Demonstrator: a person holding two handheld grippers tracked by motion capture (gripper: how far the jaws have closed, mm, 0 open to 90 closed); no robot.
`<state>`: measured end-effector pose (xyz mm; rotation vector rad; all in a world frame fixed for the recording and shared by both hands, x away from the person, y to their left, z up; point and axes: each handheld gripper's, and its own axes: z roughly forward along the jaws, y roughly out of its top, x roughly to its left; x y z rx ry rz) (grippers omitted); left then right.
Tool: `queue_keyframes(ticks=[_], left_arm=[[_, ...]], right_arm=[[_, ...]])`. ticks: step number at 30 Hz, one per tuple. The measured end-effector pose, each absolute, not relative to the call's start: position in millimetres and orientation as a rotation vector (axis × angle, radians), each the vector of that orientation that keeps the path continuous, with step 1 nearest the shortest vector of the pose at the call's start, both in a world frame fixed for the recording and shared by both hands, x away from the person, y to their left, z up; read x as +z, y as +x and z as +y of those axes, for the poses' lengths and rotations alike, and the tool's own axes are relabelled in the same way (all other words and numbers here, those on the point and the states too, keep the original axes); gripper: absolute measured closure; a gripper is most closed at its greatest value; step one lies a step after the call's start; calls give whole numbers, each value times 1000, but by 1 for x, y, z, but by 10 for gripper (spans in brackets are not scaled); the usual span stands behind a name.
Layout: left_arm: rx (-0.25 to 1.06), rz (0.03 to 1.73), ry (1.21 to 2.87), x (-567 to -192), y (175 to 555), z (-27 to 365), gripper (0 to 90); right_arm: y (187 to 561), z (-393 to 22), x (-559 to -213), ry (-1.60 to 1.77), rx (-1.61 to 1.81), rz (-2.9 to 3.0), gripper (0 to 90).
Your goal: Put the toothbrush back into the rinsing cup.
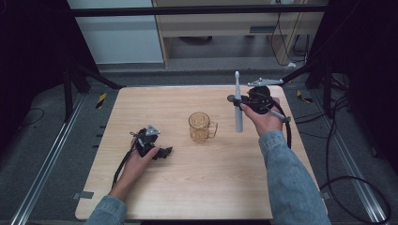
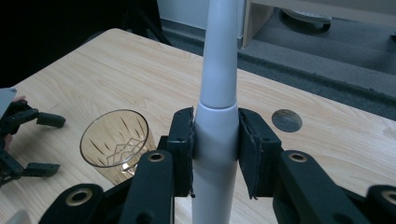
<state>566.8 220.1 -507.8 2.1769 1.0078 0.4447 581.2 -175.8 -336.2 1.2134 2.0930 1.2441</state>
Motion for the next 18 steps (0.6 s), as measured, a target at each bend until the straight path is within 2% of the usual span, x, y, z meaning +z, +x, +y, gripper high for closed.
queue_keyframes(ticks=[18], left_arm=[[445, 1008, 2173, -508, 567, 220, 0]], right_arm=[[592, -145, -308, 1149, 1303, 2072, 677]])
